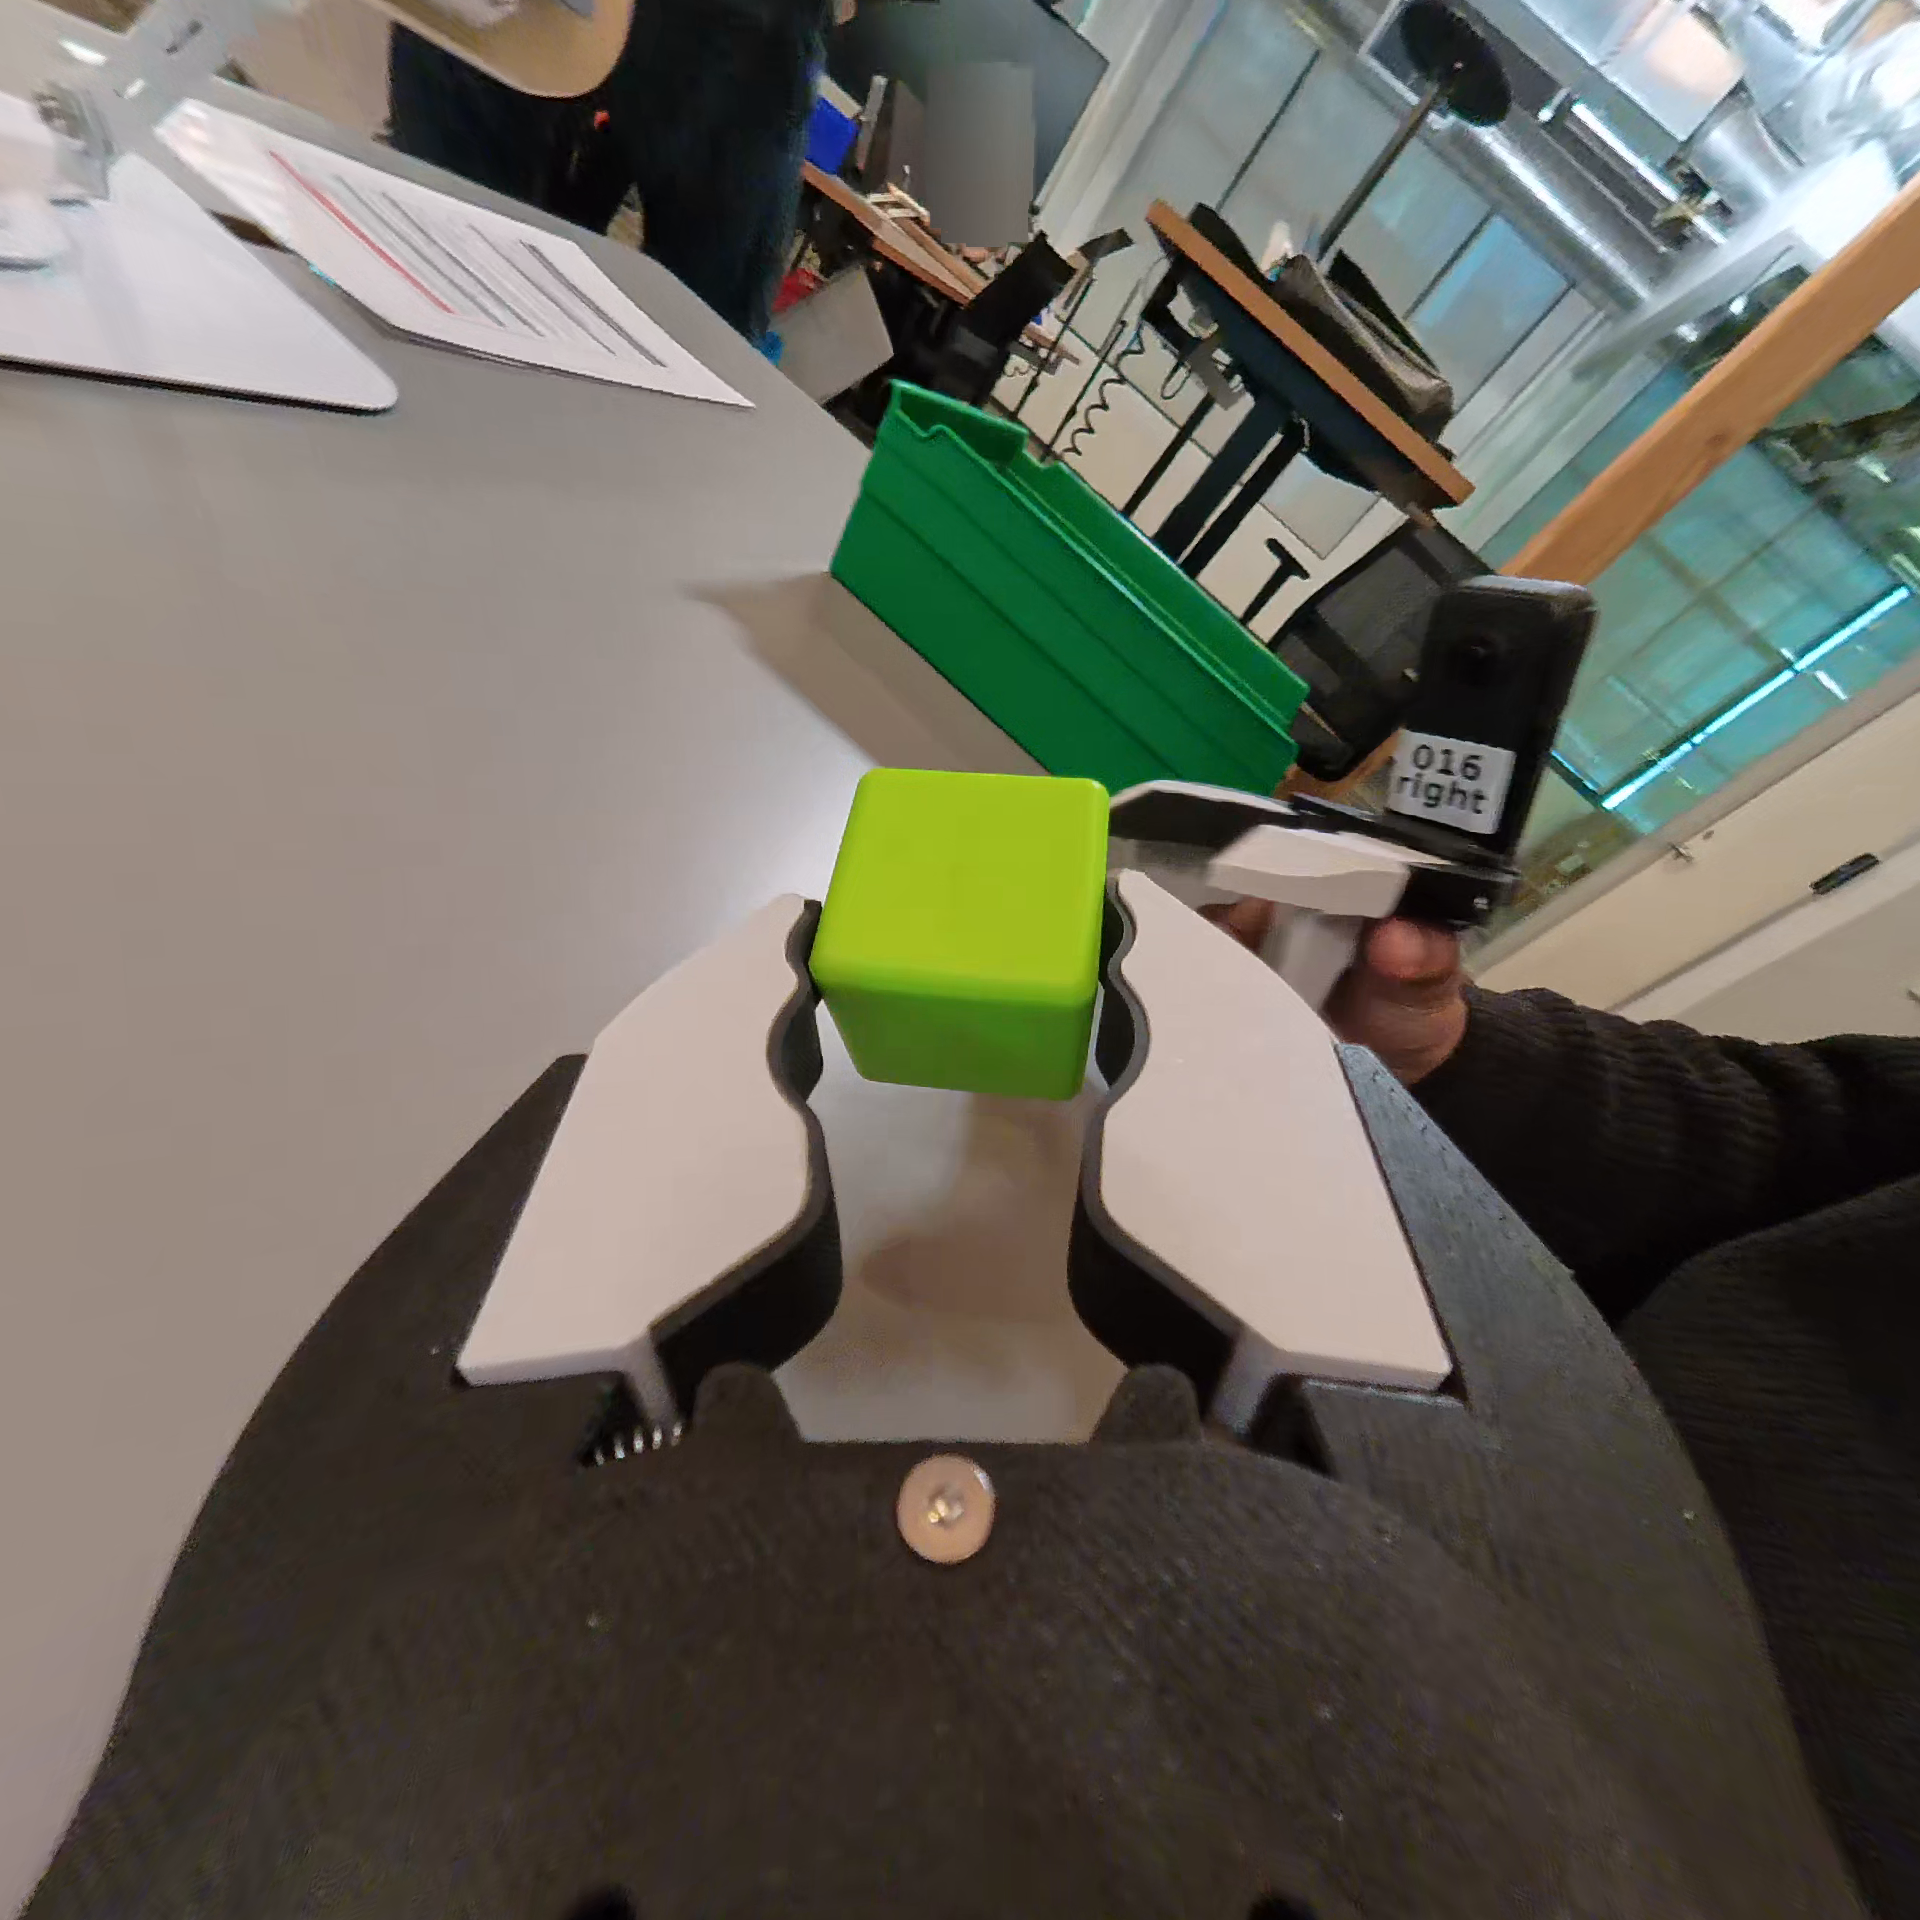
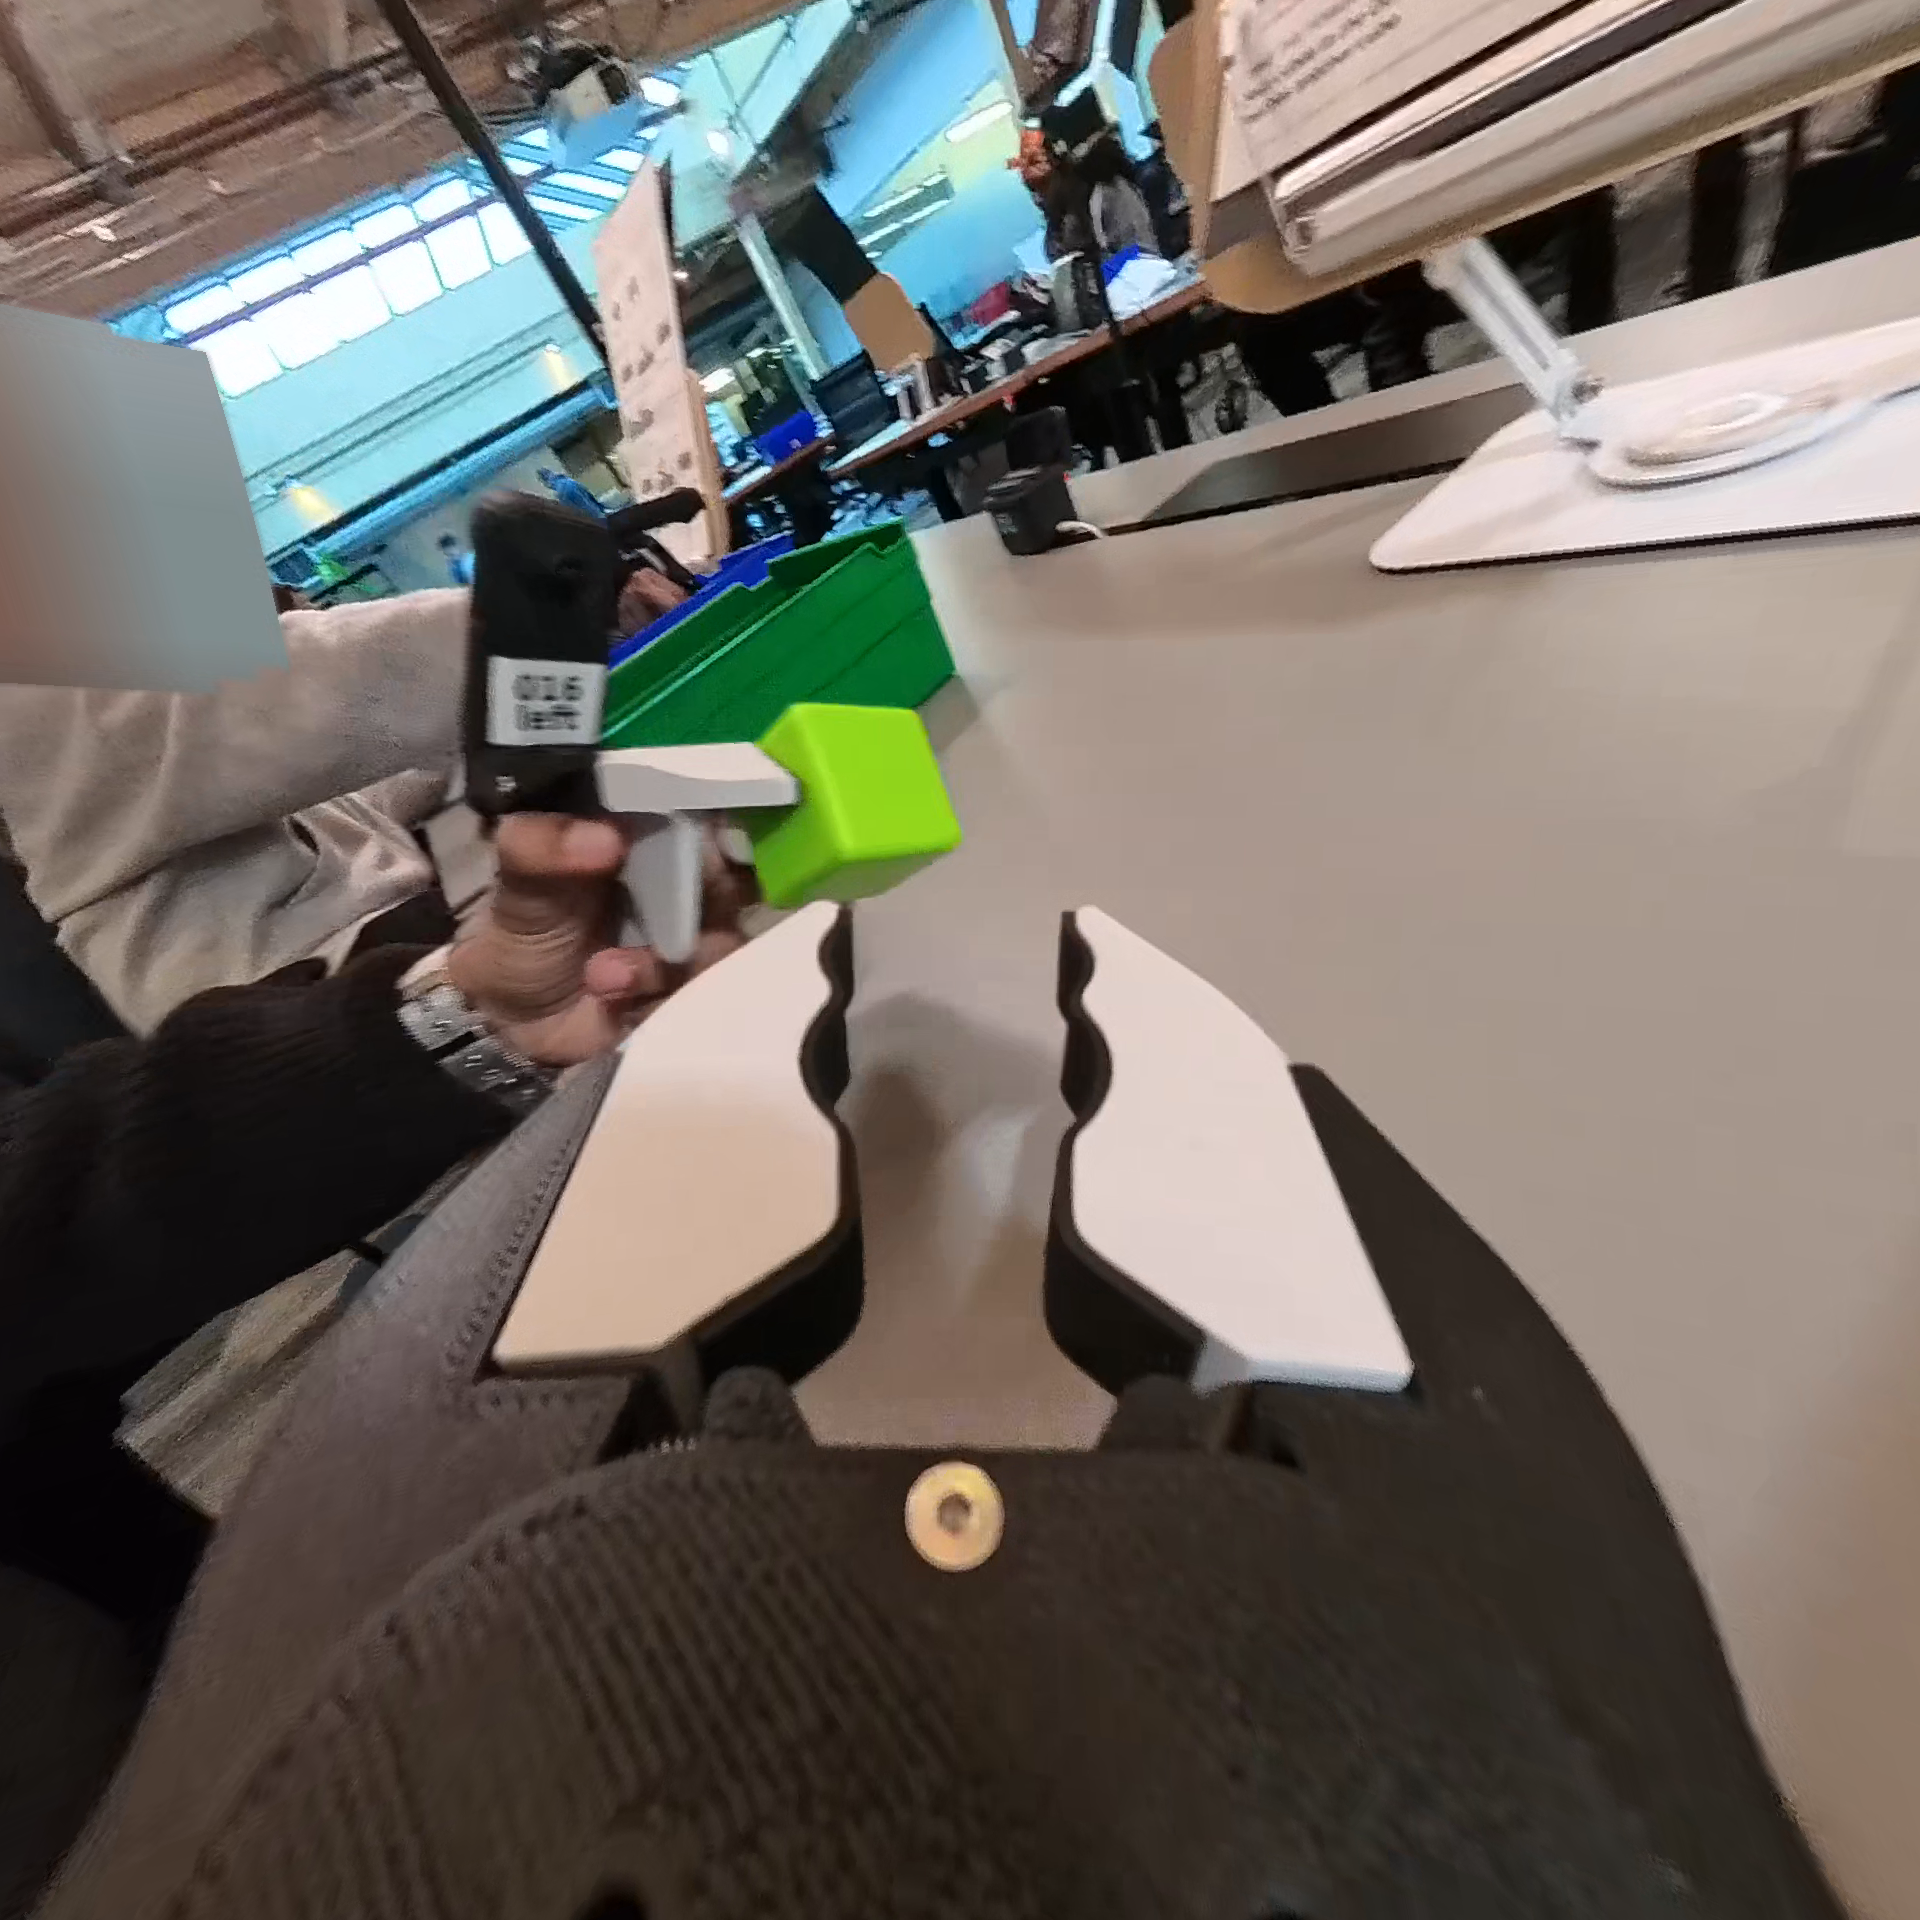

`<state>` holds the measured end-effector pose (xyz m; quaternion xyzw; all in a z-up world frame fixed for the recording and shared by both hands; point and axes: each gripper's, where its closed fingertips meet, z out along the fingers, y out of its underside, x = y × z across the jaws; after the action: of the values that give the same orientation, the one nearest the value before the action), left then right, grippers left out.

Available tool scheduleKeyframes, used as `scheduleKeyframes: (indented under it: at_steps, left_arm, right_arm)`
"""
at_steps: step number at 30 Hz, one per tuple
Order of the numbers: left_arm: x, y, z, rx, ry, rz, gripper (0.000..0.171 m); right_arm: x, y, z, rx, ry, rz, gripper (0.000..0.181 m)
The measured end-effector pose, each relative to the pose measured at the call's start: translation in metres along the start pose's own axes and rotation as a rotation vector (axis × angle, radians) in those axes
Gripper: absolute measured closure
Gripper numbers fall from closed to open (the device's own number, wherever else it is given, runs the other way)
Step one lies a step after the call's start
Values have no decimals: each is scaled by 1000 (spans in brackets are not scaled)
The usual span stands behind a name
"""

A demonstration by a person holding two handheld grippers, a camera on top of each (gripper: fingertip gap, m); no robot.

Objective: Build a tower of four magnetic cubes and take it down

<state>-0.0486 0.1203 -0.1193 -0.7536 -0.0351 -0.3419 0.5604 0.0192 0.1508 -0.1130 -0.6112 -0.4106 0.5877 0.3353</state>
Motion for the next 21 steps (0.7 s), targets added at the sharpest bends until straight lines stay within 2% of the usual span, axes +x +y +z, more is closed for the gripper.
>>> scheduleKeyframes:
  at_steps: [4,8,13,21]
  left_arm:
    - [-9,-1,-3,12,24,-30,118]
    - [9,7,1,-34,111,-8,118]
    - [28,27,11,-133,166,81,118]
    - [52,39,15,-173,272,95,118]
  right_arm:
    - [-20,19,7,-100,-124,11,131]
    - [-22,34,13,-156,-126,-60,129]
    - [-32,31,11,-142,-177,-46,127]
    - [-42,30,8,-150,-253,19,129]
